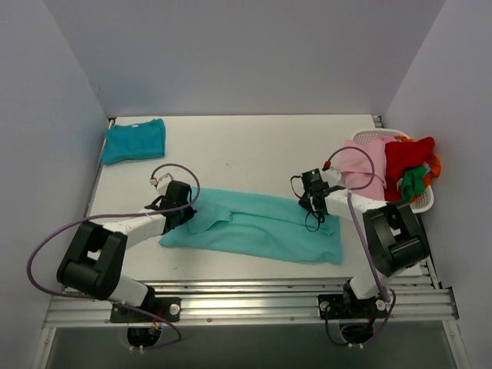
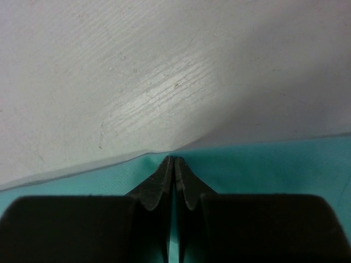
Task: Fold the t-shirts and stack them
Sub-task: Fold the tshirt
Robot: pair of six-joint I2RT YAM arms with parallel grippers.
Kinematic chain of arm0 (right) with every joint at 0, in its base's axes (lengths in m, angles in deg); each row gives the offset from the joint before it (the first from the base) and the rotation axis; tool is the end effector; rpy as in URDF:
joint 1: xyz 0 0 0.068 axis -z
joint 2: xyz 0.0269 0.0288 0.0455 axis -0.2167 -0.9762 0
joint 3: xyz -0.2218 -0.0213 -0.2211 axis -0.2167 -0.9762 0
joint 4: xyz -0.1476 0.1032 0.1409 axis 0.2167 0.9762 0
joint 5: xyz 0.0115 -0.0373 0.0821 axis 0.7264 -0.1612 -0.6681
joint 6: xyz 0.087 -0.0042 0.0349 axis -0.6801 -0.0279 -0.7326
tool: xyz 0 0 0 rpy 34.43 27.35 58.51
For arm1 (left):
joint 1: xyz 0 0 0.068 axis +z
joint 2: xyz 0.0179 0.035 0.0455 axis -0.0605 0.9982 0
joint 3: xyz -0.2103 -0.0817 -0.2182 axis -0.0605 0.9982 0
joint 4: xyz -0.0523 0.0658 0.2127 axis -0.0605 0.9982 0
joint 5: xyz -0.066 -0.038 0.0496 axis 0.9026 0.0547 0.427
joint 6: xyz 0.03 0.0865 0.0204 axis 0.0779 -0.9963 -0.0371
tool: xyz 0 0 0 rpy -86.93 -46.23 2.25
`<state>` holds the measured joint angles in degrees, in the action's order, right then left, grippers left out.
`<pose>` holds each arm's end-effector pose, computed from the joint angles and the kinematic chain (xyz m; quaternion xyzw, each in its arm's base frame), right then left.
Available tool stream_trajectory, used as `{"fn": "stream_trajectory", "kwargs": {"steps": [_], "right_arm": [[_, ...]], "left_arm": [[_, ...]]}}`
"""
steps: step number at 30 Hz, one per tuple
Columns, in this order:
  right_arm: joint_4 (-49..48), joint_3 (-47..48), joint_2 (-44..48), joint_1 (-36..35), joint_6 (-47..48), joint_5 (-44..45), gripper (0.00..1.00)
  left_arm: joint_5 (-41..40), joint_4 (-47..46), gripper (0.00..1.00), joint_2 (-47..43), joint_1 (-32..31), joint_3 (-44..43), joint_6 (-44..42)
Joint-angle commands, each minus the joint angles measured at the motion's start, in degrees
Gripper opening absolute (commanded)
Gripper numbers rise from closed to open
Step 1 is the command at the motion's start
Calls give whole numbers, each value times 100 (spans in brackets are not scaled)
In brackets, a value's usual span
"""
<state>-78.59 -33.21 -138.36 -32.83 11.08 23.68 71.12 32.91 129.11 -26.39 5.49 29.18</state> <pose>0.3140 0.0949 0.1942 0.2595 0.8807 0.1213 0.3772 0.2548 -0.0816 0.1802 -0.2657 0.8991 -0.0814 0.3383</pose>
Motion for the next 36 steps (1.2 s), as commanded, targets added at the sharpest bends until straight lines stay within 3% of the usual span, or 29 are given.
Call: {"fn": "stream_trajectory", "kwargs": {"steps": [1,8,12,15,19,20,22,23,27,31,34,35,36], "right_arm": [[59,-137,90,-25,62,-176,0],[50,-699,547,-130,62,-457,0],[-20,-990,854,-262,-35,-642,0],[-29,-1026,926,-517,-184,-633,0],[-55,-947,891,-1008,-333,-555,0],[-38,-921,864,-1123,-403,-519,0],[-20,-885,820,-1404,-492,-388,0],[-55,-885,803,-1483,-536,-361,0],[-99,-911,750,-1852,-729,-247,0],[-82,-938,759,-2037,-835,-106,0],[-91,-1008,811,-2117,-931,-27,0],[-99,-1034,838,-2160,-940,25,0],[-99,-1043,847,-2178,-949,61,0]], "left_arm": [[106,-278,2,563,112,-287,-216],[317,-51,2,1959,200,-1596,-558],[388,424,2,2829,226,-3045,-997],[993,1197,2,3857,297,-5323,-1400],[1476,2312,2,5421,288,-7498,-1631],[1643,2628,2,5955,279,-8487,-1727],[1987,2780,2,6424,200,-9380,-1772],[2109,2946,2,6913,183,-10325,-1781],[3267,2703,2,7928,182,-12087,-1711],[4365,880,4,7895,200,-11698,-1403],[5044,-46,18,7719,165,-11433,-1245],[5507,-293,28,7640,156,-11389,-1175],[5703,-626,63,7561,156,-11250,-1113]]}}
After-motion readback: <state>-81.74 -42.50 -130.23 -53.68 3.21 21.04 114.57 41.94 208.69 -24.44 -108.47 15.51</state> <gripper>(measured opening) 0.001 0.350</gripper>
